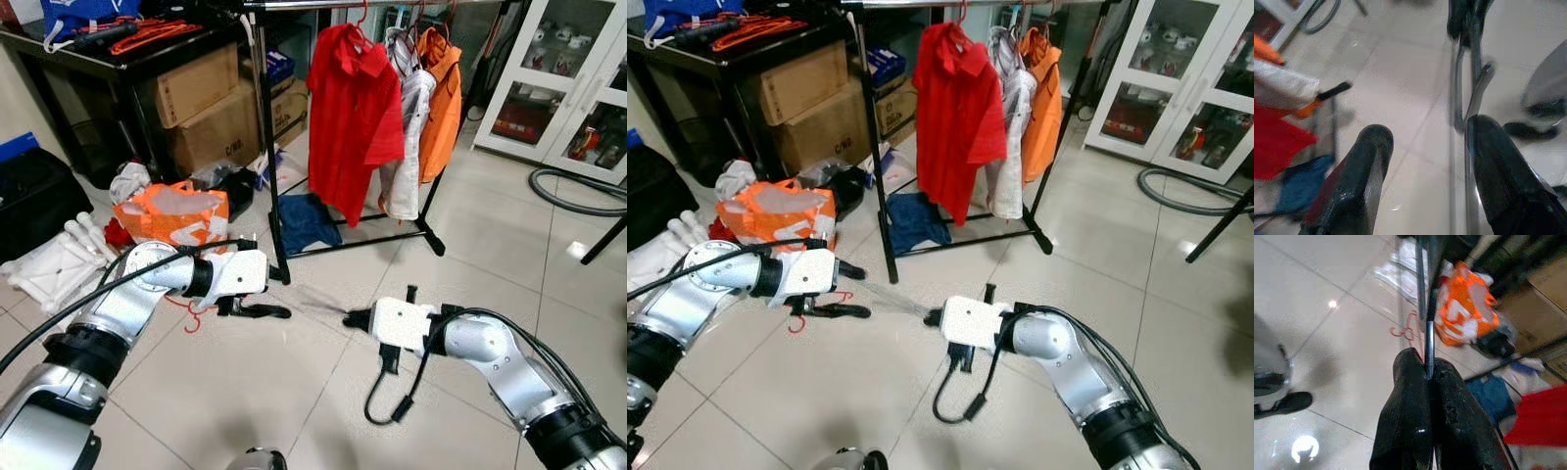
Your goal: Hang hanger
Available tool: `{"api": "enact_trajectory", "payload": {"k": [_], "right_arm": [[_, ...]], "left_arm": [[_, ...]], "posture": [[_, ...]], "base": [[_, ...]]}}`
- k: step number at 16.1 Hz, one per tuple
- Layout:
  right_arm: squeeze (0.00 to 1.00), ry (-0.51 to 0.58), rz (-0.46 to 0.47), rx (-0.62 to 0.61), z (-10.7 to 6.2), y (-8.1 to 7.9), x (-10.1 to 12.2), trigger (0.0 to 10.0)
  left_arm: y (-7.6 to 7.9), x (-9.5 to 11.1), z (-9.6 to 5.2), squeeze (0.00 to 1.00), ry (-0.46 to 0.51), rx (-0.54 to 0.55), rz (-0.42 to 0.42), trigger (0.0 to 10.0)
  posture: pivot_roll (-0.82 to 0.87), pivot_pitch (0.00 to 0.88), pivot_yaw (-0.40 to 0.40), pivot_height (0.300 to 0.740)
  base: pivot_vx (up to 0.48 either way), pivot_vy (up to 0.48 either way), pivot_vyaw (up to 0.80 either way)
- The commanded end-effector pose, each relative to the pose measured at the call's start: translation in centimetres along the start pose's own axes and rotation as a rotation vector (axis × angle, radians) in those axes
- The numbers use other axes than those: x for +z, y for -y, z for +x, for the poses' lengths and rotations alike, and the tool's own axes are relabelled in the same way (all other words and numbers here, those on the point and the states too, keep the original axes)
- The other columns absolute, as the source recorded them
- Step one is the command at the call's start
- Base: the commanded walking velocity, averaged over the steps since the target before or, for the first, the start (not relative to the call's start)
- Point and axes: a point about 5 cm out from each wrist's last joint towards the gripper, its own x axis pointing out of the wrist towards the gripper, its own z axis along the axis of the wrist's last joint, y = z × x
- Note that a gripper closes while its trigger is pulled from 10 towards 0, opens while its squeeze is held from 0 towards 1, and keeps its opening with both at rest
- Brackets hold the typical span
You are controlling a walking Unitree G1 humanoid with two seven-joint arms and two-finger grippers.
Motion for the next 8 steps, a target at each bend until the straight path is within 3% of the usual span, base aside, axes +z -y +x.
{"api": "enact_trajectory", "payload": {"k": [1, 3, 8], "right_arm": [[0.00, 0.007, -0.003, 0.045, -0.1, -0.2, 0.4, 0.0], [0.00, 0.011, 0.022, 0.058, -0.3, 0.1, 0.7, 0.0], [0.00, 0.006, 0.055, 0.054, -0.3, 0.6, 1.0, 0.0]], "left_arm": [[-0.7, 0.5, -0.5, 0.00, 0.048, -0.015, -0.035, 10.0], [-0.7, 0.5, -0.7, 0.00, 0.072, -0.054, -0.062, 10.0], [-1.0, 1.6, -0.6, 0.00, 0.100, -0.090, -0.026, 10.0]], "posture": [[-0.12, 0.000, 0.056, 0.740], [-0.13, 0.000, 0.065, 0.740], [-0.13, 0.000, 0.082, 0.740]], "base": [[0.000, 0.000, 0.00], [0.000, 0.000, 0.00], [0.000, 0.000, 0.00]]}}
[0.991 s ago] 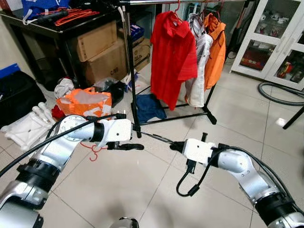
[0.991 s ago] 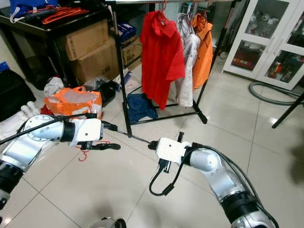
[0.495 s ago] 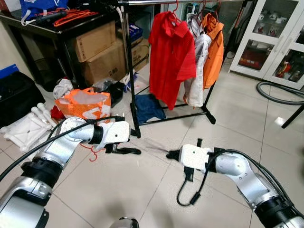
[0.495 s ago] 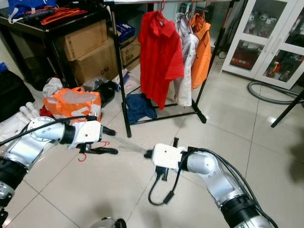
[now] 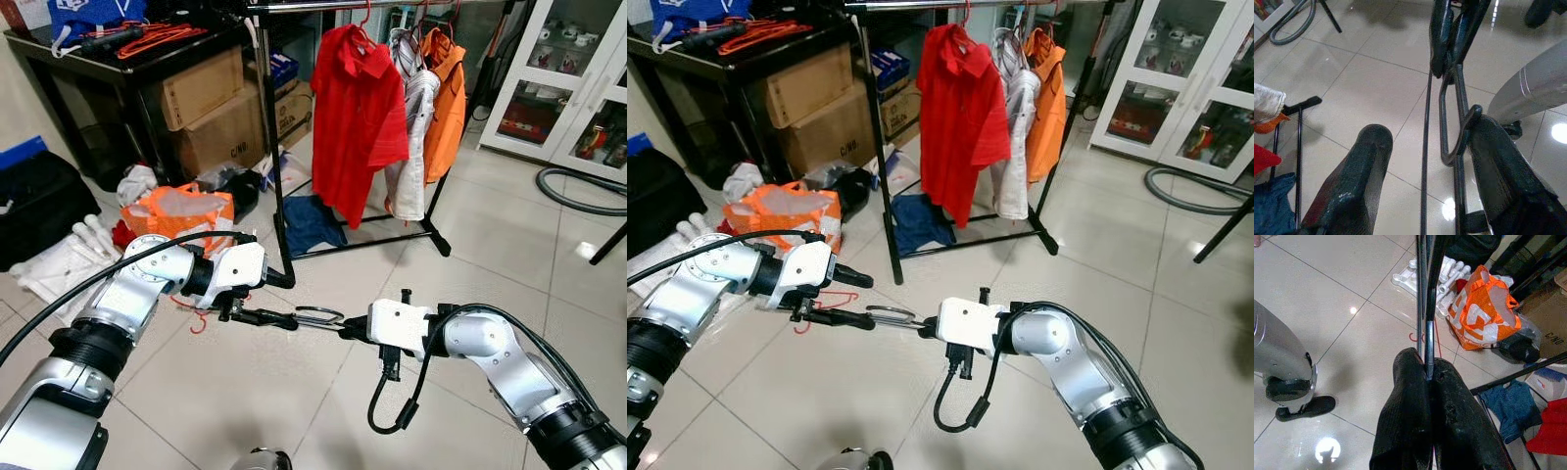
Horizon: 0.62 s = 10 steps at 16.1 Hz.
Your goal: Hang hanger
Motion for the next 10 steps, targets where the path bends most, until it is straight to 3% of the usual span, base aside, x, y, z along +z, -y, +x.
{"api": "enact_trajectory", "payload": {"k": [1, 4, 9, 10], "right_arm": [[0.00, 0.017, -0.011, -0.008, -0.1, 0.4, 0.6, 0.0], [0.00, 0.025, 0.003, -0.008, 0.2, 0.3, 0.9, 0.0], [0.00, 0.080, 0.052, -0.038, 0.5, 0.7, 2.2, 0.0], [0.00, 0.087, 0.052, -0.039, 0.6, 0.7, 2.3, 0.0]], "left_arm": [[-0.7, 1.0, -0.4, 0.00, 0.011, 0.009, 0.036, 10.0], [-0.9, 1.1, -0.2, 0.00, -0.008, 0.009, 0.062, 10.0], [-0.1, 0.0, 0.7, 0.00, -0.051, -0.005, 0.018, 10.0], [-0.1, 0.0, 0.9, 0.00, -0.048, -0.008, 0.013, 8.0]], "posture": [[-0.13, 0.000, 0.082, 0.740], [-0.13, 0.000, 0.088, 0.740], [-0.12, 0.000, 0.085, 0.740], [-0.12, 0.000, 0.083, 0.740]], "base": [[0.000, 0.000, 0.00], [0.000, 0.000, 0.00], [0.000, 0.000, 0.00], [0.000, 0.000, 0.00]]}}
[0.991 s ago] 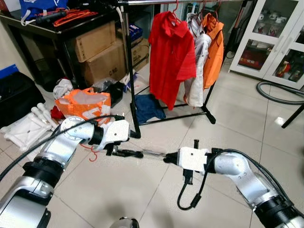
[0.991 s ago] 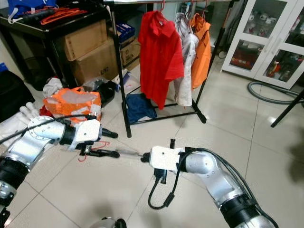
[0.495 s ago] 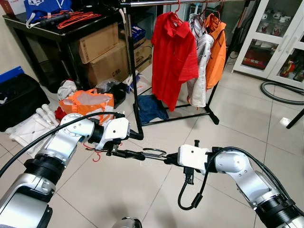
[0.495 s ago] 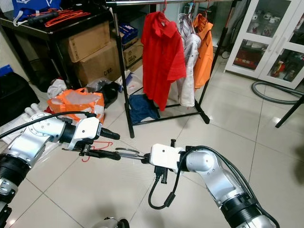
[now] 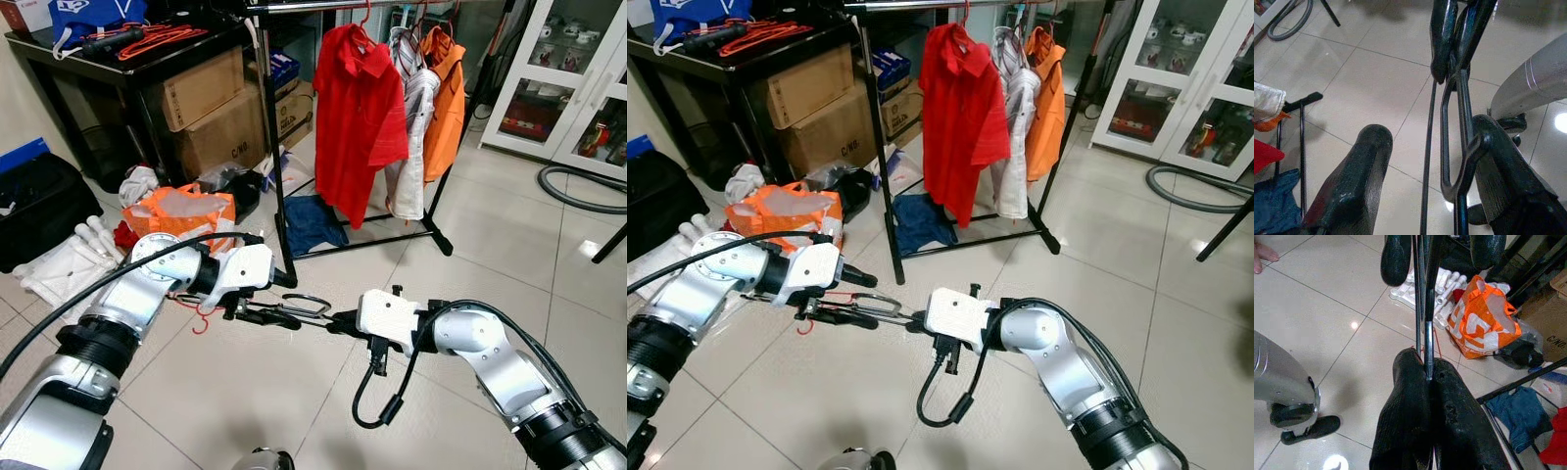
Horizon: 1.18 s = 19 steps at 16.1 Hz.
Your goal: Hang hanger
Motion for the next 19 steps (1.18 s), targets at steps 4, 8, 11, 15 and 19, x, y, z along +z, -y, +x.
{"api": "enact_trajectory", "payload": {"k": [4, 8, 11, 15, 19], "right_arm": [[0.00, 0.060, -0.007, -0.024, -0.2, 0.6, 1.5, 0.0], [0.00, 0.067, -0.007, -0.035, -0.4, 0.7, 1.6, 0.0], [0.00, 0.075, -0.001, -0.044, -0.5, 0.9, 1.9, 0.0], [0.00, 0.081, 0.037, -0.071, -0.6, 1.1, 1.6, 0.0], [0.00, 0.085, 0.053, -0.092, -0.7, 1.4, 1.5, 0.0]], "left_arm": [[-0.3, 0.0, 0.7, 0.00, 0.008, 0.031, -0.022, 0.0], [-0.2, -0.5, 0.9, 0.00, 0.001, 0.031, -0.108, 0.0], [0.2, -0.9, 1.1, 0.00, 0.005, 0.023, -0.152, 0.0], [0.5, -1.6, 0.3, 0.00, -0.010, 0.035, -0.199, 0.0], [0.6, -1.7, -0.1, 0.00, 0.001, 0.072, -0.227, 0.0]], "posture": [[-0.13, 0.000, 0.077, 0.740], [-0.13, 0.000, 0.068, 0.740], [-0.14, 0.000, 0.067, 0.740], [-0.13, 0.000, 0.061, 0.740], [-0.12, 0.000, 0.058, 0.740]], "base": [[0.000, 0.000, 0.00], [0.000, 0.000, 0.00], [0.000, 0.000, 0.00], [0.000, 0.000, 0.00], [0.000, 0.000, 0.00]]}}
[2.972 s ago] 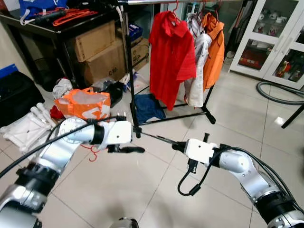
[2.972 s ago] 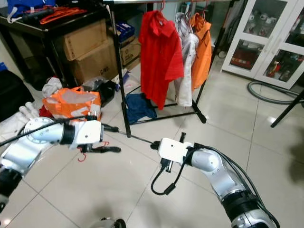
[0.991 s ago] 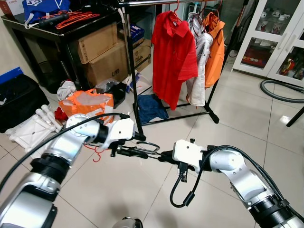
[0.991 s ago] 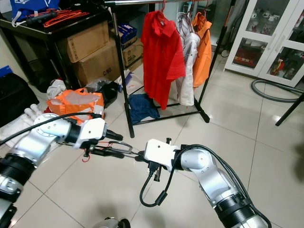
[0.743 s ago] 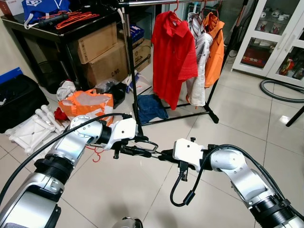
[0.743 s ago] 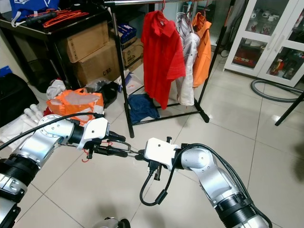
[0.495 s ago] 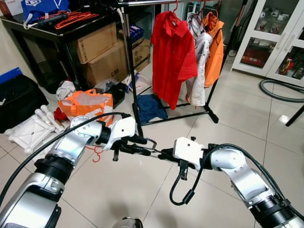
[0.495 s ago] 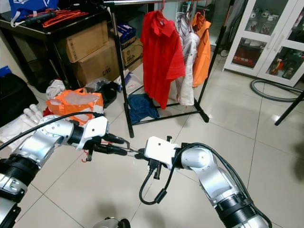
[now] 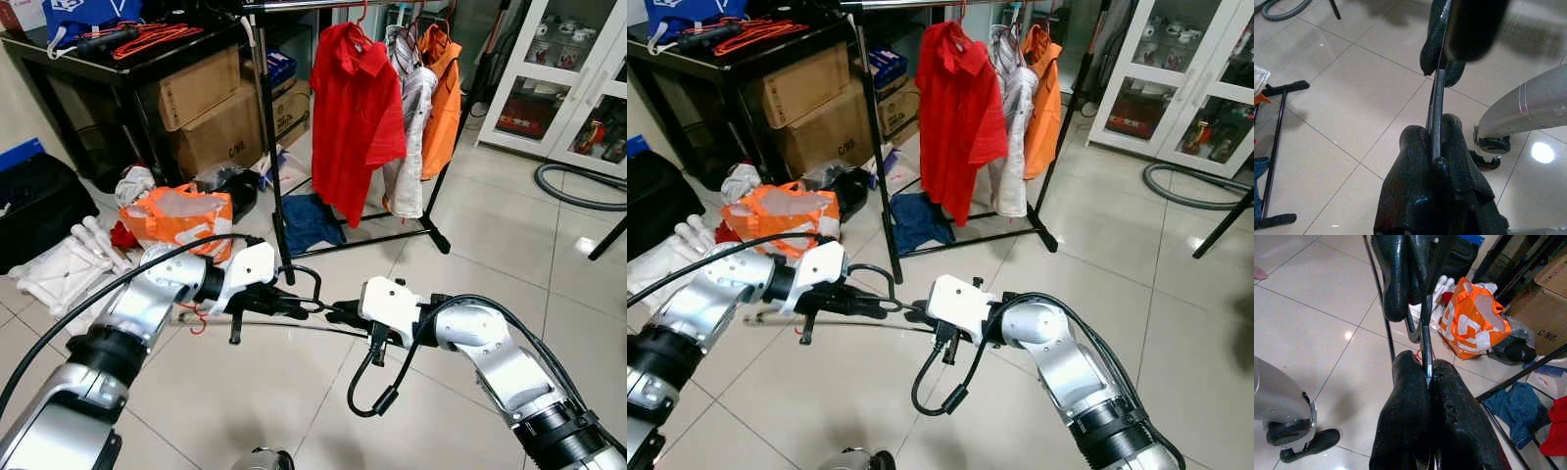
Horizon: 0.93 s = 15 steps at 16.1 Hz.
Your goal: Hang hanger
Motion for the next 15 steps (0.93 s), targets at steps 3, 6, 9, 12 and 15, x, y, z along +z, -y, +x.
{"api": "enact_trajectory", "payload": {"k": [3, 6, 9, 12, 15], "right_arm": [[0.00, 0.065, 0.017, -0.095, -0.3, 1.4, 0.9, 0.0], [0.00, -0.012, 0.055, -0.245, -0.3, 2.8, -0.5, 10.0], [0.00, -0.040, 0.216, -0.504, -0.5, 5.0, -2.1, 10.0], [0.00, -0.006, 0.427, -0.722, -0.4, 5.7, -3.4, 10.0], [1.00, 0.084, 0.222, -0.424, 0.0, 3.1, -1.9, 10.0]], "left_arm": [[-0.4, -0.6, -1.3, 0.00, 0.026, 0.118, -0.065, 0.0], [-0.5, -0.4, -1.5, 0.00, 0.055, 0.175, -0.063, 0.0], [-1.2, 0.1, -1.1, 0.00, 0.099, 0.282, -0.071, 0.0], [-1.1, -1.1, 0.0, 0.00, 0.082, 0.365, -0.112, 0.0], [0.5, -1.9, 0.8, 0.00, 0.056, 0.273, -0.121, 0.0]], "posture": [[-0.12, 0.000, 0.054, 0.740], [-0.11, 0.000, 0.059, 0.740], [-0.11, 0.000, 0.061, 0.740], [-0.11, 0.000, 0.072, 0.740], [-0.11, 0.000, 0.083, 0.740]], "base": [[0.000, 0.000, 0.00], [0.000, 0.000, 0.00], [0.000, 0.000, 0.00], [0.000, 0.000, 0.00], [0.000, 0.000, 0.00]]}}
